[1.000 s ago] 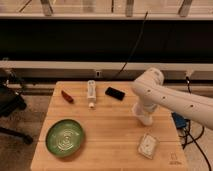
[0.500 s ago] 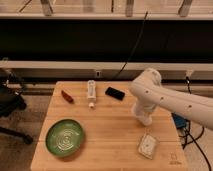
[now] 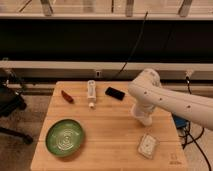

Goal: Pick up the ceramic cup

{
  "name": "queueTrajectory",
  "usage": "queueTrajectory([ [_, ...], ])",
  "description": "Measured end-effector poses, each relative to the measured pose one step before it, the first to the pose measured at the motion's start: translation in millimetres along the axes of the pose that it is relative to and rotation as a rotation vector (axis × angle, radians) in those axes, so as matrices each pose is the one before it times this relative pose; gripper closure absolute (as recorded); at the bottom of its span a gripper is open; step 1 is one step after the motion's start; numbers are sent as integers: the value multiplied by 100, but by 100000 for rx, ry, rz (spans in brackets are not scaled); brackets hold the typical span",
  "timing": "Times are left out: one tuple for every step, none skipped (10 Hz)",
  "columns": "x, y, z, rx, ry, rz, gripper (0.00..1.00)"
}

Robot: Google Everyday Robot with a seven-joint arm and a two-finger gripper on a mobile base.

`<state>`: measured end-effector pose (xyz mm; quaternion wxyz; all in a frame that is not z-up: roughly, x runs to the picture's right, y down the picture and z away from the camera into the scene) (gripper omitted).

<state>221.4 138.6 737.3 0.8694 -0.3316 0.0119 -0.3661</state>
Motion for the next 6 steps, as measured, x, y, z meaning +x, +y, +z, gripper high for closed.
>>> queueTrajectory([
  [-21, 85, -23, -208, 441, -1081, 100],
  [-32, 77, -2, -179, 325, -934, 100],
  [-31, 90, -16, -217, 483, -1346, 100],
  [-35, 54, -35, -109, 443, -1270, 100],
  [2, 96, -22, -231, 567, -1274, 100],
  [-37, 58, -21, -137, 374, -1184, 100],
])
